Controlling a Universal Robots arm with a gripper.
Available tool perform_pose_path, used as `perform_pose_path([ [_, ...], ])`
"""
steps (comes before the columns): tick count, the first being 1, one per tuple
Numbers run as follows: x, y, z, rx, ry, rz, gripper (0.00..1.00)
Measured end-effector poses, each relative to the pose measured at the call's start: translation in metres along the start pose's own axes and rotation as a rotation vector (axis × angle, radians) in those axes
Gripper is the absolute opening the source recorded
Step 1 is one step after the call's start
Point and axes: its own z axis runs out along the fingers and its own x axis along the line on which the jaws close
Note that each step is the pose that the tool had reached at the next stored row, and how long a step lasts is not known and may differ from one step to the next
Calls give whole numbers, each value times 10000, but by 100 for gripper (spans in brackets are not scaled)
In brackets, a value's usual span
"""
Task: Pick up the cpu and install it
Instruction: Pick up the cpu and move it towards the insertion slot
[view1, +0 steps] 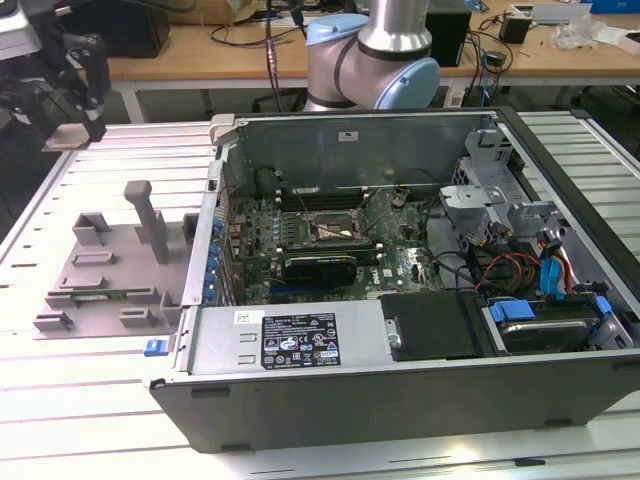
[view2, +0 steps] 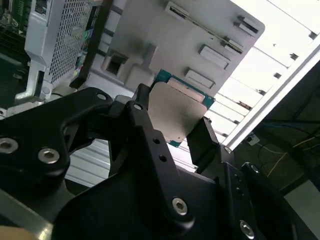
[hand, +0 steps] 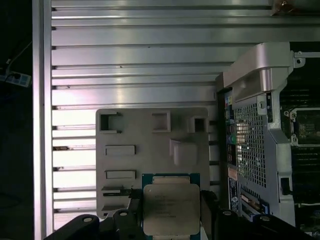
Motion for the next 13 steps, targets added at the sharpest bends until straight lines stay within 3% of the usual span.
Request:
perform_pose_path([
  [6,-217,6,8,0,3,-1,55],
  [13,-553,10,20,1,15,1,55],
])
